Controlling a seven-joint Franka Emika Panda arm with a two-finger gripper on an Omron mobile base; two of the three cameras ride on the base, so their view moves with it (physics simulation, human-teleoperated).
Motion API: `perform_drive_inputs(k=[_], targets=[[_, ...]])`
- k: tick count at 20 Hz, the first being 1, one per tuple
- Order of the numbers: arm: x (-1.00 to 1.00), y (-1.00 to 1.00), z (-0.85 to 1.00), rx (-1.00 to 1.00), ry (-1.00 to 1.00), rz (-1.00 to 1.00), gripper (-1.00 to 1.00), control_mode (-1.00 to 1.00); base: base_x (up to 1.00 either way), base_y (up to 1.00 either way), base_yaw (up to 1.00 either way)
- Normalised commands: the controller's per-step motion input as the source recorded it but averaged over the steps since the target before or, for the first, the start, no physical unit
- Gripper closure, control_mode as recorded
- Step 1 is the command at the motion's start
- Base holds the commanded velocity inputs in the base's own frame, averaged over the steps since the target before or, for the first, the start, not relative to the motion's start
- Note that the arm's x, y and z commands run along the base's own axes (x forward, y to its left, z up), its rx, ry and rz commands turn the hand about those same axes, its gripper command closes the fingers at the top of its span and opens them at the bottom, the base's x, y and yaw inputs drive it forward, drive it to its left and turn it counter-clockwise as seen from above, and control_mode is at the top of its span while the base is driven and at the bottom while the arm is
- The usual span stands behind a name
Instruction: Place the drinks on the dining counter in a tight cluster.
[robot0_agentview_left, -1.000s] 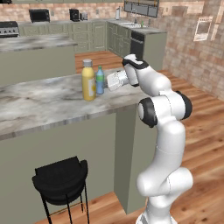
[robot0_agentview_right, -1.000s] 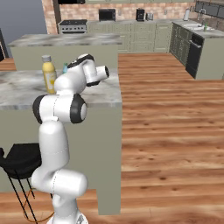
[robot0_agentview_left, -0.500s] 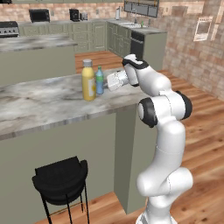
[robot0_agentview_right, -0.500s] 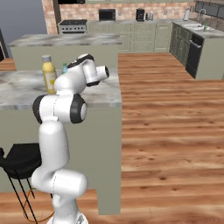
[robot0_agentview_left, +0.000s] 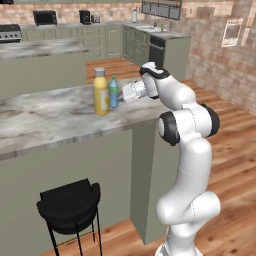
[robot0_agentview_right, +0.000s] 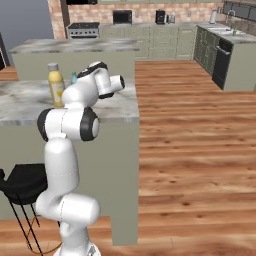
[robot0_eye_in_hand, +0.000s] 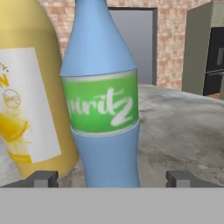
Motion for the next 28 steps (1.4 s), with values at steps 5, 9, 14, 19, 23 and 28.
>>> perform_drive_inputs(k=[5, 9, 14, 19, 23, 28], targets=[[0.0, -0.39, 0.06, 0.04, -0.02, -0.06, -1.0, -1.0, 0.0, 0.0, 0.0], [-0.12, -0.66, 0.26, 0.1, -0.07, -0.08, -1.0, -1.0, 0.0, 0.0, 0.0], [-0.35, -0.43, 0.45, 0.07, -0.02, -0.06, -1.0, -1.0, 0.0, 0.0, 0.0], [-0.71, -0.26, 0.54, 0.0, 0.11, -0.1, -1.0, -1.0, 0.0, 0.0, 0.0], [-0.74, -0.22, 0.56, -0.04, 0.23, -0.13, -1.0, -1.0, 0.0, 0.0, 0.0], [-0.71, -0.15, 0.26, -0.11, 0.35, -0.17, -1.0, -1.0, 0.0, 0.0, 0.0]])
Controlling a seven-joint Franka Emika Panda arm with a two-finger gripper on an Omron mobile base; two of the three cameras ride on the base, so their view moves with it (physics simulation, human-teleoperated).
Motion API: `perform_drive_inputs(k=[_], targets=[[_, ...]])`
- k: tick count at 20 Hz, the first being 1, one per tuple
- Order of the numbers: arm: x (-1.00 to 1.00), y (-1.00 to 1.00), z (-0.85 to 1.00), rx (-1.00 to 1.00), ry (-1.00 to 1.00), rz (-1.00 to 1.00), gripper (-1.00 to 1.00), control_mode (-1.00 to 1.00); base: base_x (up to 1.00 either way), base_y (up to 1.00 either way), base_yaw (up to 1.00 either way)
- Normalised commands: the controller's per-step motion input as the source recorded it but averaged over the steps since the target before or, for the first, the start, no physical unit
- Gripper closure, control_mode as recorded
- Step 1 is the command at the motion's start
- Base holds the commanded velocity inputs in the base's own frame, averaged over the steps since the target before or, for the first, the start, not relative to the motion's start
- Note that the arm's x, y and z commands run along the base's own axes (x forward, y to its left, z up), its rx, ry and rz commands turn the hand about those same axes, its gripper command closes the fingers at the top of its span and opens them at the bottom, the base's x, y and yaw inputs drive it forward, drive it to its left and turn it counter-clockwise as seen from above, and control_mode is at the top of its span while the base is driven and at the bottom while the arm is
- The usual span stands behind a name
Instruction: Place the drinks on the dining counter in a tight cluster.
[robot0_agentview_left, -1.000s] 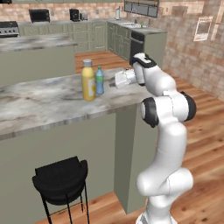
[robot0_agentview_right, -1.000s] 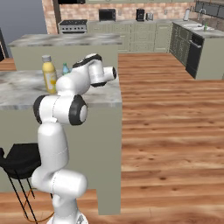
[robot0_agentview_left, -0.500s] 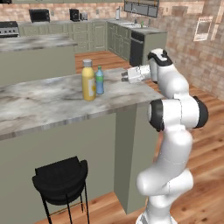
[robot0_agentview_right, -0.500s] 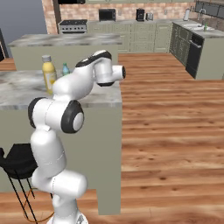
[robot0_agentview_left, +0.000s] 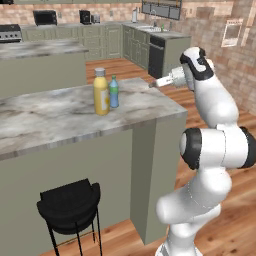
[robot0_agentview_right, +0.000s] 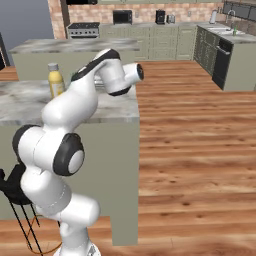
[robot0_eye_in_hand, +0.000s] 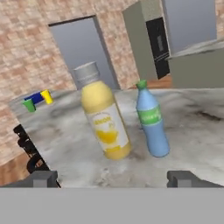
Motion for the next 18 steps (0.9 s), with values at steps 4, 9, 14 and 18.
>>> perform_drive_inputs(k=[4, 9, 14, 18], targets=[[-0.62, -0.1, 0.09, -0.17, 0.46, -0.21, -1.0, -1.0, 0.0, 0.0, 0.0], [-0.48, -0.1, -0.01, -0.24, 0.47, -0.27, -1.0, -1.0, 0.0, 0.0, 0.0], [-0.36, -0.21, -0.1, -0.26, 0.29, -0.32, -1.0, -1.0, 0.0, 0.0, 0.0], [-0.3, -0.06, -0.04, -0.25, 0.03, -0.25, -1.0, -1.0, 0.0, 0.0, 0.0]])
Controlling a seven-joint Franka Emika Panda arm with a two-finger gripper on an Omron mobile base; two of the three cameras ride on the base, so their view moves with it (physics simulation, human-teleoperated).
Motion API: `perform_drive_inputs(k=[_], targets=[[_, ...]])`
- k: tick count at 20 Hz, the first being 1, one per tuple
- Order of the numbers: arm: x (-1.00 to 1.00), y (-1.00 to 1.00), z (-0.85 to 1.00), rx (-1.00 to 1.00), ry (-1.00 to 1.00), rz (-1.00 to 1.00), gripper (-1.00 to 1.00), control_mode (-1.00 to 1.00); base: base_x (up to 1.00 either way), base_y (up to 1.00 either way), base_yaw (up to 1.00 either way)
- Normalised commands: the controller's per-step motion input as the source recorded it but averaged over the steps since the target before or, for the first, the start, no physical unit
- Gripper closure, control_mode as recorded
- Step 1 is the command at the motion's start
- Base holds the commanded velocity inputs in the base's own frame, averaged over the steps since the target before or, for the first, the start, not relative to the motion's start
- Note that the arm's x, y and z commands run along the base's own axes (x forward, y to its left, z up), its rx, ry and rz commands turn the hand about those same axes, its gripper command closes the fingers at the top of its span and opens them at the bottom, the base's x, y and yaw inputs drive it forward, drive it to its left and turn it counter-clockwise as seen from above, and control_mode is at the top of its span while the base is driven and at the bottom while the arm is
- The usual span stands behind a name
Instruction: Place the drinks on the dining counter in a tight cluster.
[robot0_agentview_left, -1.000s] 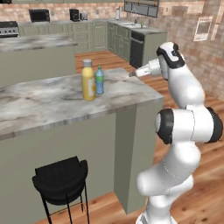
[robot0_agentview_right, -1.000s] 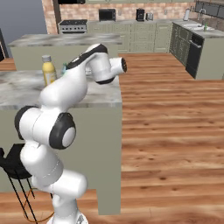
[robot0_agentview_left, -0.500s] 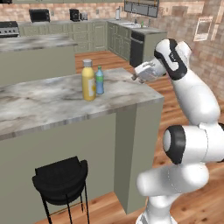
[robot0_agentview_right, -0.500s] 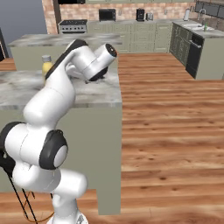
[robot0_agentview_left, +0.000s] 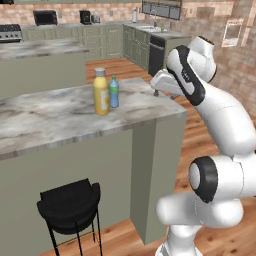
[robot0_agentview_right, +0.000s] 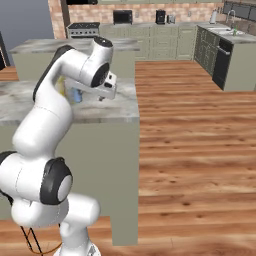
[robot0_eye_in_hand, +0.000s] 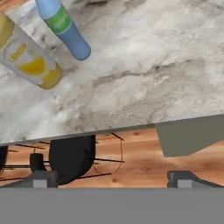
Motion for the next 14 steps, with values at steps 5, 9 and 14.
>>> perform_drive_inputs(k=[5, 9, 14], targets=[[-0.28, -0.02, -0.06, -0.2, -0.06, -0.18, -1.0, -1.0, 0.0, 0.0, 0.0], [-0.73, -0.01, -0.09, -0.01, -0.17, 0.0, -1.0, -1.0, 0.0, 0.0, 0.0], [-0.83, -0.01, -0.01, 0.0, -0.16, 0.0, -1.0, -1.0, 0.0, 0.0, 0.0]])
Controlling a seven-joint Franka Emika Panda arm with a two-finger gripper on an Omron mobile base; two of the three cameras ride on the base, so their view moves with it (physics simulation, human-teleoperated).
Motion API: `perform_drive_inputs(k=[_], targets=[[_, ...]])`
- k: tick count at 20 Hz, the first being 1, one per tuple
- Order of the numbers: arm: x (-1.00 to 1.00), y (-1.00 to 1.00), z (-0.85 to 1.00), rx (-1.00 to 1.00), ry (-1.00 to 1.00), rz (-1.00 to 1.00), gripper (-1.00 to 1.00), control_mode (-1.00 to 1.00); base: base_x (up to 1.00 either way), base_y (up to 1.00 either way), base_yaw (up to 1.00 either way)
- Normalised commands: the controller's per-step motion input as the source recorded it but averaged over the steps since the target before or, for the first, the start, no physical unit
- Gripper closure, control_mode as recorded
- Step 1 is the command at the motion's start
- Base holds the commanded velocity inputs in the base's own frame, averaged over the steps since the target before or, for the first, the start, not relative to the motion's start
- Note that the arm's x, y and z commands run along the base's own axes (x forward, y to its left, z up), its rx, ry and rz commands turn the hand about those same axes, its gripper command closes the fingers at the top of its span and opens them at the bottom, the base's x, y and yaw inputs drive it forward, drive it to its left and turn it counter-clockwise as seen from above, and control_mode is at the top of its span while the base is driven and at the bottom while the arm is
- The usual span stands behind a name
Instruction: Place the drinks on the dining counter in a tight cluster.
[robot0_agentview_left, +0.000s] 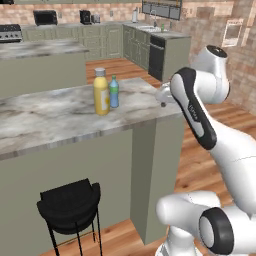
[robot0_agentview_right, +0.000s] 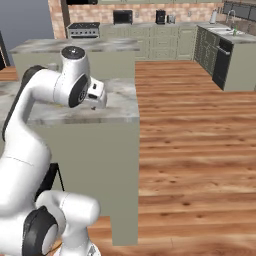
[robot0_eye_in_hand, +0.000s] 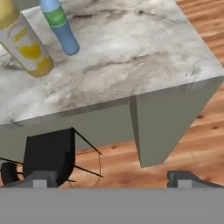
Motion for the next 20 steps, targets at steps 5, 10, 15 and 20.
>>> perform_drive_inputs(k=[5, 10, 15, 20], targets=[[-0.64, -0.05, 0.0, 0.0, -0.17, 0.0, -1.0, -1.0, 0.0, 0.0, 0.0], [-0.35, -0.02, 0.01, 0.0, -0.06, -0.02, -1.0, -1.0, 0.0, 0.0, 0.0], [-0.19, 0.0, 0.1, 0.0, 0.0, -0.05, -1.0, -1.0, 0.0, 0.0, 0.0], [-0.03, 0.0, 0.02, 0.0, 0.0, -0.01, -1.0, 1.0, -0.18, -0.11, -0.06]])
